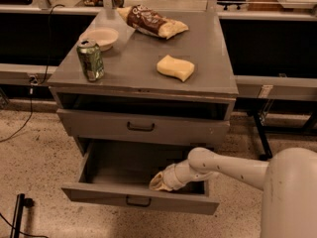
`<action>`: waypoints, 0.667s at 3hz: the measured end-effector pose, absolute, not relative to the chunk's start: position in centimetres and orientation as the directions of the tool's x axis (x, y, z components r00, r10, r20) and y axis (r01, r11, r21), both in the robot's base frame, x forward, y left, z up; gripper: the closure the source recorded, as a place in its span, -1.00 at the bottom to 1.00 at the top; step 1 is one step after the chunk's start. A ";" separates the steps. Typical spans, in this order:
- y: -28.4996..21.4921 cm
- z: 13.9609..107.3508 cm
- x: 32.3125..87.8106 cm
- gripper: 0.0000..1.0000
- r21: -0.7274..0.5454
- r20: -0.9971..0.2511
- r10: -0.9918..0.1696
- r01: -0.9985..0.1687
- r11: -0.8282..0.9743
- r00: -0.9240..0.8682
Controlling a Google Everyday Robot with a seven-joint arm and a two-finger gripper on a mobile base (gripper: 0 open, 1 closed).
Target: Open middle drawer
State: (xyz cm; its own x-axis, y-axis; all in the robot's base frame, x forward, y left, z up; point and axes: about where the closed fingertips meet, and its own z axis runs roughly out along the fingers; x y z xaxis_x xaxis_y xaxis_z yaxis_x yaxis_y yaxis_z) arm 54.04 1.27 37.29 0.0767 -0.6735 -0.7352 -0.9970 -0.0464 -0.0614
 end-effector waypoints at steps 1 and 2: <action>2.9 37.5 51.3 1.00 0.009 -0.773 -0.632 -0.996 -0.086 0.047; 2.8 39.3 49.4 1.00 -0.006 -0.784 -0.617 -0.996 -0.094 0.063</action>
Offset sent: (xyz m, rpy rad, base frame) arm -0.0676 0.0055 0.0483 0.0812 0.0220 0.0448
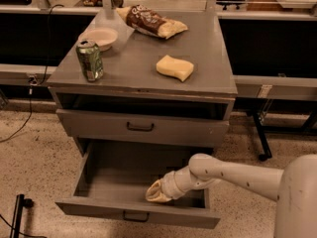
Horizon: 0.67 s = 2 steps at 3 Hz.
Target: Open middle drawer
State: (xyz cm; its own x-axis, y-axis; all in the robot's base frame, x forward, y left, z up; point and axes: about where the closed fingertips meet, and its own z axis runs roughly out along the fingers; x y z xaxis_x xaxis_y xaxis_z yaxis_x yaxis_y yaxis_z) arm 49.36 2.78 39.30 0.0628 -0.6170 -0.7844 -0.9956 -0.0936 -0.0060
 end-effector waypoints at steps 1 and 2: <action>2.3 42.6 48.0 1.00 -0.057 -0.783 -0.611 -0.991 -0.121 0.119; 1.5 45.8 47.8 1.00 -0.113 -0.772 -0.613 -0.985 -0.130 0.170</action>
Offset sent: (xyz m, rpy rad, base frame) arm -0.0138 -0.0268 0.1062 -0.0094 -0.1851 0.0400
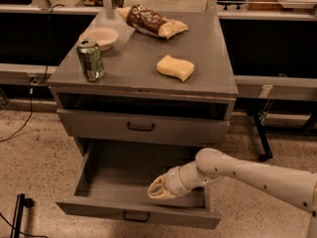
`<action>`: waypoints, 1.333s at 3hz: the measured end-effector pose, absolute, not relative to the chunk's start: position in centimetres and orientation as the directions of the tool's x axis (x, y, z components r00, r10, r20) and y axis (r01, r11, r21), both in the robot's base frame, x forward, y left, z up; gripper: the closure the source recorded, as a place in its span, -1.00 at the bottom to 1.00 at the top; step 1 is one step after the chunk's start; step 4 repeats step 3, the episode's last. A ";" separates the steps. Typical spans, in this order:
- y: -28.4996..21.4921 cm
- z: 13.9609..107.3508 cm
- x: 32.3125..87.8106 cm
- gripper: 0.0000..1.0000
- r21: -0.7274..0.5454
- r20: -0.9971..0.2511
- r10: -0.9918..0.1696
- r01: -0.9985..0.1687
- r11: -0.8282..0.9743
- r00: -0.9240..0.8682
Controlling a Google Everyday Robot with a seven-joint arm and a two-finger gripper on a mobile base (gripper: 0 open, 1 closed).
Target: Open middle drawer
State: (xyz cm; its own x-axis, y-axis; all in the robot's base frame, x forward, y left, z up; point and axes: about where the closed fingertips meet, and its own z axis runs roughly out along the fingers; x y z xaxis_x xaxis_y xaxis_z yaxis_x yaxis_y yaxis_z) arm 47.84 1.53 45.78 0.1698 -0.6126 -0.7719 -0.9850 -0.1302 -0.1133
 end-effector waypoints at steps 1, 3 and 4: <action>1.2 49.2 48.8 1.00 -0.193 -0.764 -0.600 -0.971 -0.138 0.237; 1.3 49.9 49.0 0.67 -0.205 -0.788 -0.571 -0.973 -0.109 0.230; 1.3 49.9 49.0 0.67 -0.205 -0.788 -0.571 -0.973 -0.109 0.230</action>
Offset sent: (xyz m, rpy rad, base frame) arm 0.0156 -0.0075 0.0464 0.1094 -0.0899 -0.0542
